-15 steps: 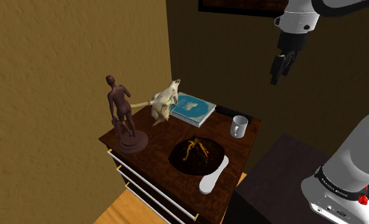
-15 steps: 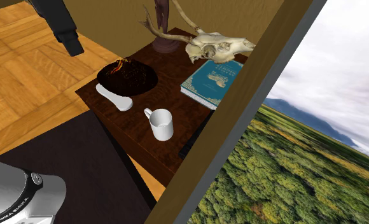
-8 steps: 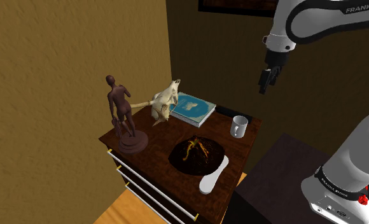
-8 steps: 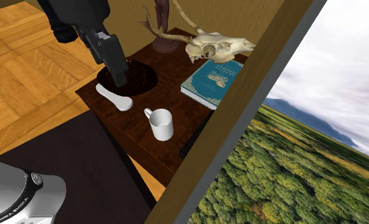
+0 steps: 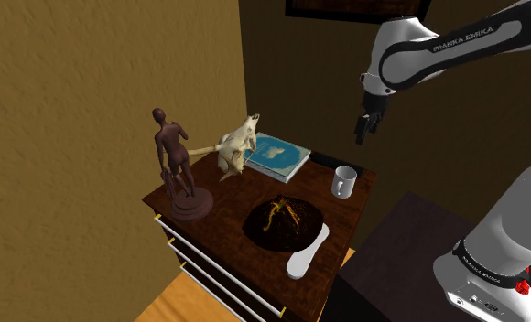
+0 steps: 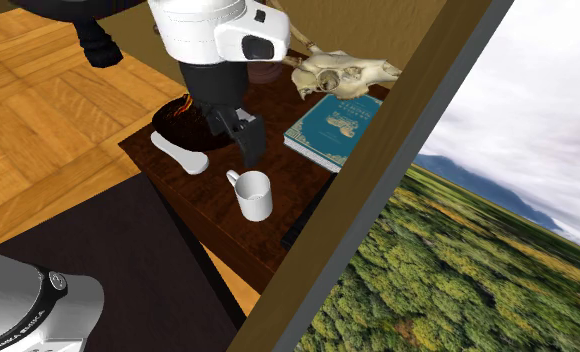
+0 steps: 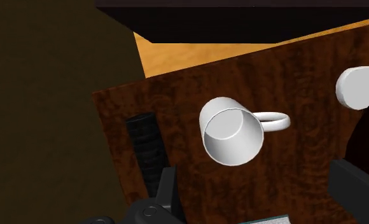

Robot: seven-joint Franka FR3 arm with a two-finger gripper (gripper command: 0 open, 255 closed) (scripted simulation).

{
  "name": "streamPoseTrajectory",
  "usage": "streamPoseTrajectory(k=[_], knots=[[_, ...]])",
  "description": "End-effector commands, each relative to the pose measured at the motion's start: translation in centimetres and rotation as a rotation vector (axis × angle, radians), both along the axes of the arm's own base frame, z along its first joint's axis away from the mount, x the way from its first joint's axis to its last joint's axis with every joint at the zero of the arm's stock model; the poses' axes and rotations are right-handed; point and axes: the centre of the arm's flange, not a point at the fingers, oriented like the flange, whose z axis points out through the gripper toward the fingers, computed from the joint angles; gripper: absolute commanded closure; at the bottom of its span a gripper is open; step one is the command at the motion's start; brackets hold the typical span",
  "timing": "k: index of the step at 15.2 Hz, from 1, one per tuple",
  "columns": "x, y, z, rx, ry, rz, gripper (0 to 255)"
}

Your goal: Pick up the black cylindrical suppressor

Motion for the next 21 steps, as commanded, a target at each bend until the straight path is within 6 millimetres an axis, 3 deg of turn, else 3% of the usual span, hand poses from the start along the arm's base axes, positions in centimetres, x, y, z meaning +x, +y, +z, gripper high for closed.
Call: streamPoseTrajectory(k=[1, 18, 21], knots=[[1.7, -1.2, -2.3, 0.003, -0.004, 0.004, 0], [13.6, -8.7, -19.8, 0.036, -0.024, 0.04, 0], [13.9, -8.9, -21.3, 0.037, -0.024, 0.04, 0]])
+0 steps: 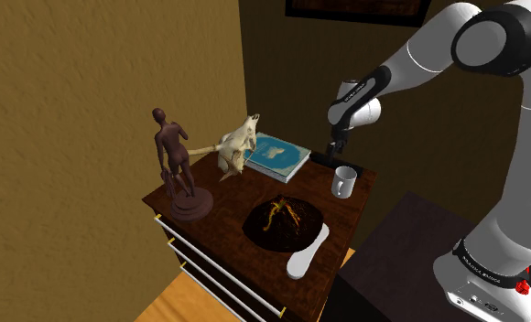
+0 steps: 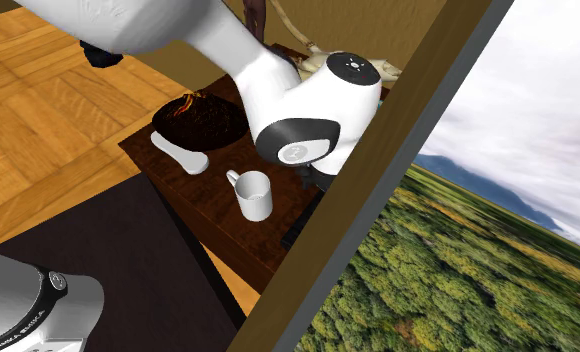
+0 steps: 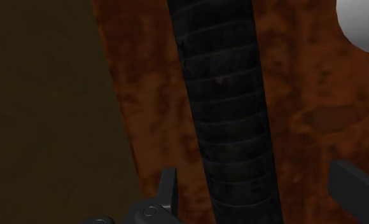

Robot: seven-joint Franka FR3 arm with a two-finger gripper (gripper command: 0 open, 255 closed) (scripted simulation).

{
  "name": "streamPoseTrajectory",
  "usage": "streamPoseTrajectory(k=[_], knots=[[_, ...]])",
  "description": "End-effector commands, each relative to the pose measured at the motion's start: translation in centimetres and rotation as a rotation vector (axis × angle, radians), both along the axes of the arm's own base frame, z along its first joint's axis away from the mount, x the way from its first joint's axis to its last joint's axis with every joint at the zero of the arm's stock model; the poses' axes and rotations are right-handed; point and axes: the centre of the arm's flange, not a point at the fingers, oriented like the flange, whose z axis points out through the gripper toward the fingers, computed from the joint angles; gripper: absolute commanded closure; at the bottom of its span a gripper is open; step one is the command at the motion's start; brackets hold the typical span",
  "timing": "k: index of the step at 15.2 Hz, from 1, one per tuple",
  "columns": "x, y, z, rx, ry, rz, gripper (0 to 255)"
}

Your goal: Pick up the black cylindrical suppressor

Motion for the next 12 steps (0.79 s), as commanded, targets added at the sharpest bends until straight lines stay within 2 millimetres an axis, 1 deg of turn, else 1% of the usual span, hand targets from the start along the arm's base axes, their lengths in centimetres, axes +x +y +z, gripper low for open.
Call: streamPoseTrajectory(k=[1, 4, 5, 7, 8, 12], knots=[[0.2, 0.0, -1.1, 0.0, -0.001, 0.001, 0], [0.2, 0.0, -2.7, 0.0, -0.001, 0.001, 0], [0.2, 0.0, -3.6, 0.0, -0.001, 0.001, 0], [0.2, 0.0, -3.6, 0.0, -0.001, 0.001, 0], [0.2, 0.0, -3.5, 0.0, -0.001, 0.001, 255], [0.2, 0.0, -3.5, 0.0, -0.001, 0.001, 255]])
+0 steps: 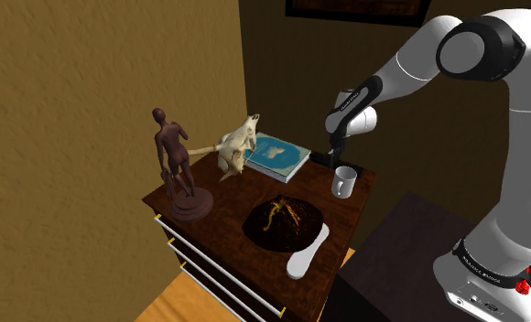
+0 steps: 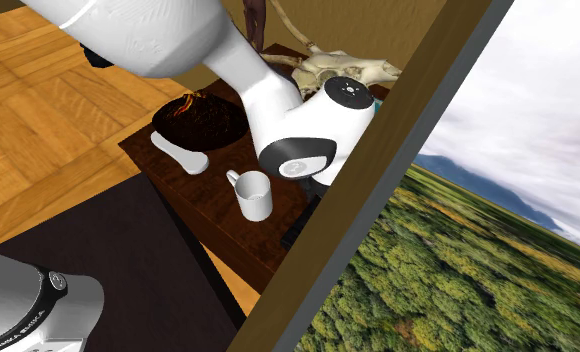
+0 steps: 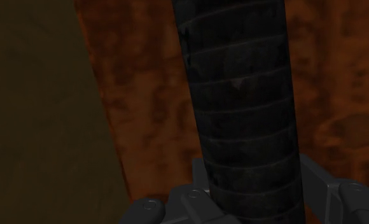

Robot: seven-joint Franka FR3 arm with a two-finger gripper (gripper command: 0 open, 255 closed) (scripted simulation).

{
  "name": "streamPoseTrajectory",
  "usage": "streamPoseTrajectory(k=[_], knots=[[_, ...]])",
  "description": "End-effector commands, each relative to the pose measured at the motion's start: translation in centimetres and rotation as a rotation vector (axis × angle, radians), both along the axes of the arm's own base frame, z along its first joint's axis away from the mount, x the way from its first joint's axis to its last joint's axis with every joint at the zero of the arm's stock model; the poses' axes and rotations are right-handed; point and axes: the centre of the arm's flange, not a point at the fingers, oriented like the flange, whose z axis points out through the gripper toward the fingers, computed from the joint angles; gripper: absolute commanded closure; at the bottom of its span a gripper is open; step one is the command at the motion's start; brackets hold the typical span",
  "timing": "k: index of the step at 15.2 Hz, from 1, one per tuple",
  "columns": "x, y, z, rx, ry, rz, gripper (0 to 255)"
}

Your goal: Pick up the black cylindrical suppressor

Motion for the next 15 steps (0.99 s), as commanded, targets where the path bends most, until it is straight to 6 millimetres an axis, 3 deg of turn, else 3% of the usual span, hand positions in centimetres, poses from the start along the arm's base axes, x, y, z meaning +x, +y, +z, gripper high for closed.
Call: streamPoseTrajectory(k=[1, 5, 15], knots=[[0.0, 0.0, 0.0, 0.0, 0.0, -0.001, 255], [0.0, 0.0, -0.1, 0.0, 0.0, -0.001, 255], [0.0, 0.0, 5.2, 0.0, 0.0, -0.001, 255]])
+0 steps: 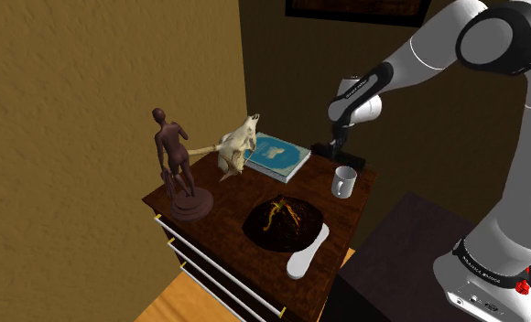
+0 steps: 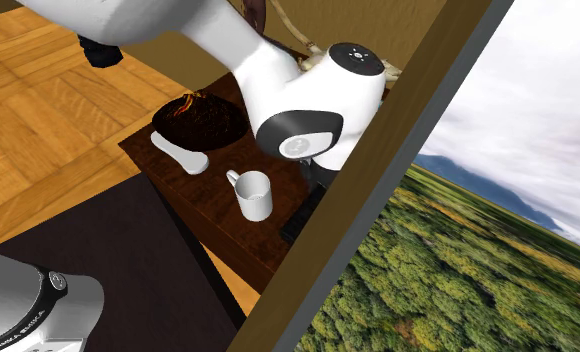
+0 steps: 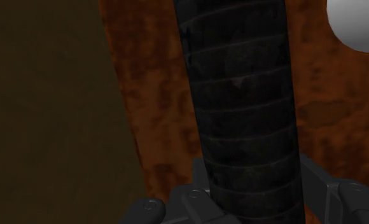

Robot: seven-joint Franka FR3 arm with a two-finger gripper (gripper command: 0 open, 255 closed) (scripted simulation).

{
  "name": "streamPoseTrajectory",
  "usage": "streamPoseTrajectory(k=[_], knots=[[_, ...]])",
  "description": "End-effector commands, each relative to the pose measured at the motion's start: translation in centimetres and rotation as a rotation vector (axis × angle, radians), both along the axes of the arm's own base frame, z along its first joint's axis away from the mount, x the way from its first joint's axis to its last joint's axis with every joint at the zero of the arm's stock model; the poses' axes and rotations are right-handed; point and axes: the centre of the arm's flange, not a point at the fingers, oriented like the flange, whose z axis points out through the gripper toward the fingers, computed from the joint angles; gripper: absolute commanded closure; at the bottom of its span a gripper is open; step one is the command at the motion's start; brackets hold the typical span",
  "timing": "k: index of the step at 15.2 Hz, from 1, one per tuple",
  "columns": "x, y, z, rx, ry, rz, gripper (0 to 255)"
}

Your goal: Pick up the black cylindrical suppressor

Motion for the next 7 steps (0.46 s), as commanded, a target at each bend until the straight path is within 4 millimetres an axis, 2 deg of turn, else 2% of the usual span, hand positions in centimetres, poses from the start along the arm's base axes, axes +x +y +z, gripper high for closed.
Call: streamPoseTrajectory(k=[1, 5, 7], knots=[[0.0, 0.0, 1.0, 0.0, 0.0, 0.0, 255], [0.0, 0.0, 3.1, 0.0, 0.0, 0.0, 255], [0.0, 0.0, 3.2, 0.0, 0.0, 0.0, 255]])
